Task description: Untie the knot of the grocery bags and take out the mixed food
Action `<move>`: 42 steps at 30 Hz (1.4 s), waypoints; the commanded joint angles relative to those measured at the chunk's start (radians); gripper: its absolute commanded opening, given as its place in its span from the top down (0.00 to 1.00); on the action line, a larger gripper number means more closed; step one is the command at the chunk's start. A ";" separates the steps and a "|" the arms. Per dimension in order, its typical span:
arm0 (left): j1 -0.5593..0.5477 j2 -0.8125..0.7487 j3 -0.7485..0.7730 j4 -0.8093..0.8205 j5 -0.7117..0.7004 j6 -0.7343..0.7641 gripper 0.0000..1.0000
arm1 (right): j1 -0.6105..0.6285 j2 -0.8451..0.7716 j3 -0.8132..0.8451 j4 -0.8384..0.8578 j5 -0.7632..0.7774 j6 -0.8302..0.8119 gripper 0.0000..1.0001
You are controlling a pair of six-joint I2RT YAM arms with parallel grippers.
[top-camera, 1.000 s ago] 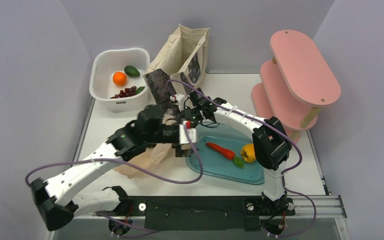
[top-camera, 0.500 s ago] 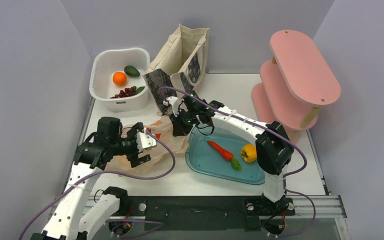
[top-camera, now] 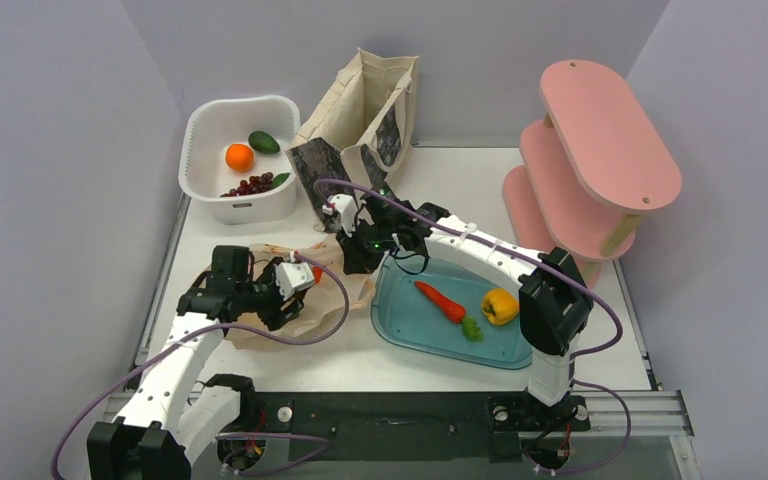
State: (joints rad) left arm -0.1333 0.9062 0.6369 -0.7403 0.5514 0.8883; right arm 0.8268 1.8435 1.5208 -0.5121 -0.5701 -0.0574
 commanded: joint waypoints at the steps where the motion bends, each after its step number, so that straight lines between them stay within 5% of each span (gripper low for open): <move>1: 0.008 0.014 -0.028 0.348 -0.036 -0.281 0.38 | 0.011 -0.045 0.004 0.012 0.008 -0.015 1.00; 12: 0.000 0.138 -0.025 0.534 -0.202 -0.565 0.29 | 0.011 -0.019 0.029 0.001 -0.007 -0.018 1.00; 19: 0.047 0.048 0.027 0.437 0.035 -0.645 0.28 | 0.001 -0.023 0.027 -0.017 0.004 -0.046 1.00; 24: 0.101 -0.025 0.046 0.350 0.081 -0.675 0.26 | -0.016 -0.026 0.023 -0.014 -0.001 -0.058 1.00; 34: -0.072 0.097 -0.033 0.606 -0.217 -0.857 0.30 | -0.015 -0.046 -0.012 0.060 -0.016 -0.038 1.00; 42: -0.123 0.221 -0.050 0.641 -0.437 -0.911 0.29 | -0.016 -0.033 -0.010 0.058 -0.025 -0.024 1.00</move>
State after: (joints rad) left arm -0.2371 1.0698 0.5636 -0.1741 0.2745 0.0288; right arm 0.8169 1.8435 1.5139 -0.4988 -0.5697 -0.0902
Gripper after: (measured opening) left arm 0.711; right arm 0.003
